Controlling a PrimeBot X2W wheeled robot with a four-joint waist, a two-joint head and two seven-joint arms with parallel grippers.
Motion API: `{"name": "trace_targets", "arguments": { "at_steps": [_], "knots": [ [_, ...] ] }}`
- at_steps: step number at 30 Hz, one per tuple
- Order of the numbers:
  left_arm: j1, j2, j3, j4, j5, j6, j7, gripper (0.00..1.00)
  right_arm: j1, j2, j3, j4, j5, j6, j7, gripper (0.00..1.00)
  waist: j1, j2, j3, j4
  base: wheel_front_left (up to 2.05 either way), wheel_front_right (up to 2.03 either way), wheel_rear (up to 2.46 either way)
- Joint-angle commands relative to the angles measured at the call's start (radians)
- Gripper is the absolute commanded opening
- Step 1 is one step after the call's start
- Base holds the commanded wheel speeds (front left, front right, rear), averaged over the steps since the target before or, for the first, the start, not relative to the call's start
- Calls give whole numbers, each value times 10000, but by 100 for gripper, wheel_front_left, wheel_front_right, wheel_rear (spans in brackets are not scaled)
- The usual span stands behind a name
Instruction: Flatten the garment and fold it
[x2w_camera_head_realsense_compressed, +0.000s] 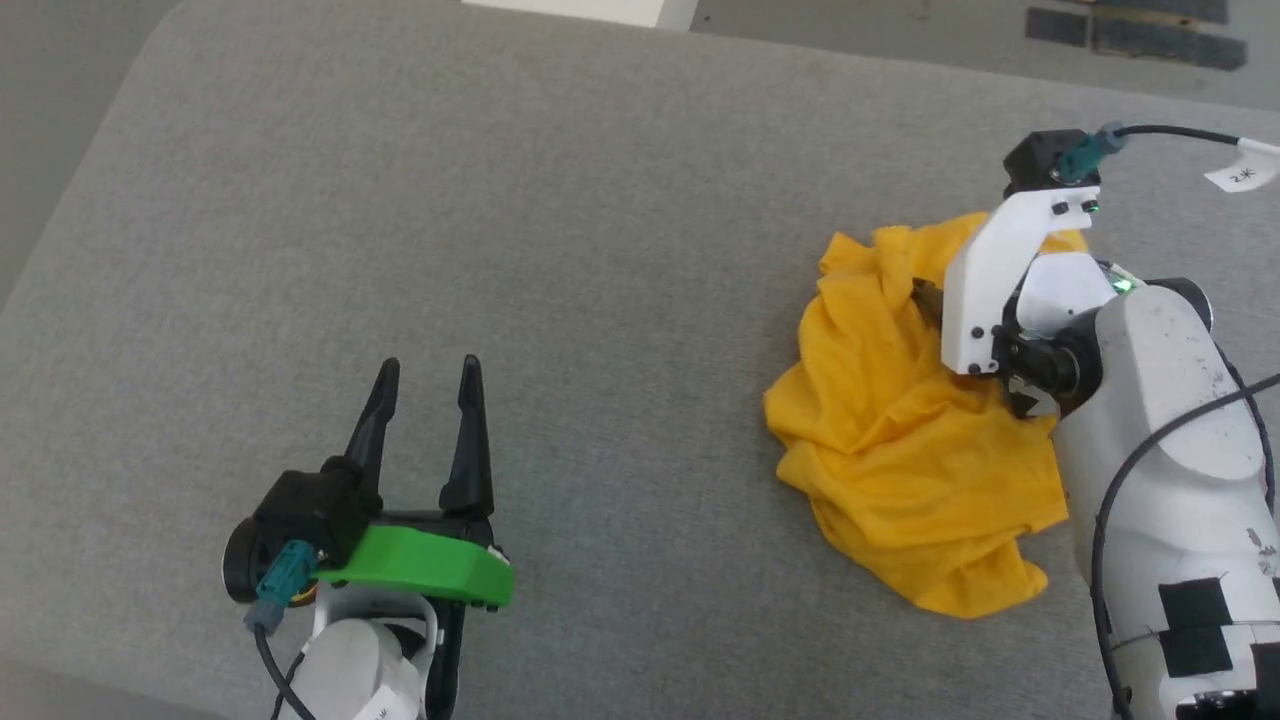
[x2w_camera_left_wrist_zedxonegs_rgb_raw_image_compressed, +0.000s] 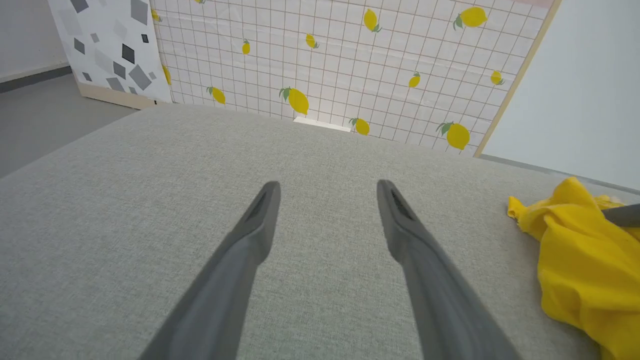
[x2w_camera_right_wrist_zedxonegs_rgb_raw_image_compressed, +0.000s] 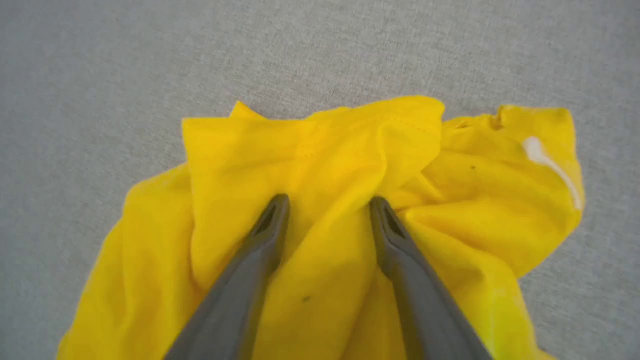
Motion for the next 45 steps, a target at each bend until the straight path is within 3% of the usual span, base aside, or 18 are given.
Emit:
{"name": "trace_targets", "arguments": {
  "at_steps": [1, 5, 10, 12, 13, 16, 18, 22, 23, 24, 25, 26, 27, 30, 35, 39, 45],
  "knots": [
    [-141, -55, 110, 133, 139, -89, -45, 100, -104, -12, -36, 209, -51, -15, 233, 0, -1, 0, 85, 137, 0, 0, 0],
    [-40, -59, 257, 342, 189, -161, -45, 100, 138, -12, 380, -415, 1241, -15, -717, 0, -1, 0, -316, -165, 0, 0, 0],
    [238, -59, 561, 492, 392, -264, -45, 100, 1379, -12, 1719, -2543, 3183, -15, -1520, 0, -1, 0, -1006, -845, 0, 0, 0],
    [357, -53, 692, 517, 481, -306, -45, 100, 2173, -12, 2199, -3735, 3522, -15, -1405, 0, -1, 0, -1244, -1136, 0, 0, 0],
    [532, -51, 753, 460, 622, -315, -45, 100, 3539, -12, 2854, -5537, 3989, -15, -734, 0, -1, 0, -1521, -1476, 0, 0, 0],
    [653, -50, 790, 398, 698, -341, -45, 100, 5216, -122, 3099, -7240, 4025, -15, 284, 0, -1, 0, -1635, -1719, 0, 0, 0],
    [688, -49, 805, 404, 735, -373, -45, 100, 6340, -224, 2750, -7980, 3615, -15, 897, 0, -1, 0, -1683, -1831, 0, 0, 0],
    [738, -34, 842, 498, 752, -474, -45, 100, 8231, -98, 1097, -8895, 2338, -15, 1438, 0, -1, 0, -1764, -1961, 0, 0, 0],
    [774, -34, 828, 520, 764, -492, -45, 100, 8623, -57, 555, -8981, 2001, -15, 1438, 0, -1, 0, -1784, -1977, 0, 0, 0],
    [870, -36, 824, 583, 777, -524, -45, 100, 9307, -22, -695, -8835, 1707, -15, 1208, 0, -1, 0, -1885, -2025, 0, 0, 0],
    [911, -36, 828, 602, 776, -537, -45, 100, 9421, -19, -1095, -8687, 1706, -15, 990, 0, -1, 0, -1921, -2047, 0, 0, 0],
    [945, -36, 827, 620, 780, -549, -45, 100, 9451, -18, -1349, -8582, 1653, -15, 753, 24, -1, 0, -1954, -2062, 0, 0, 0],
    [985, -35, 821, 646, 789, -568, -45, 100, 9471, -17, -1616, -8430, 1611, -15, 518, 100, -1, 0, -1994, -2079, 0, 0, 0],
    [1056, -27, 795, 716, 814, -618, -45, 100, 9319, -15, -2185, -8249, 1587, -15, -251, 100, -1, 0, -2096, -2096, 0, 0, 0],
    [1051, -28, 707, 787, 849, -678, -45, 100, 8637, -14, -2526, -8405, 1320, -15, -2455, 100, -1, 0, -2201, -2091, 0, 0, 0],
    [1017, -31, 670, 807, 830, -692, -45, 100, 8346, -14, -1365, -8213, 2112, -15, -3751, 100, -1, 0, -2181, -2123, 0, 0, 0],
    [696, -38, 619, 736, 803, -666, -45, 100, 7480, -13, 450, -7182, 2977, -15, -4066, 100, -1, 0, -1820, -1922, 0, 0, 0]
  ]
}}
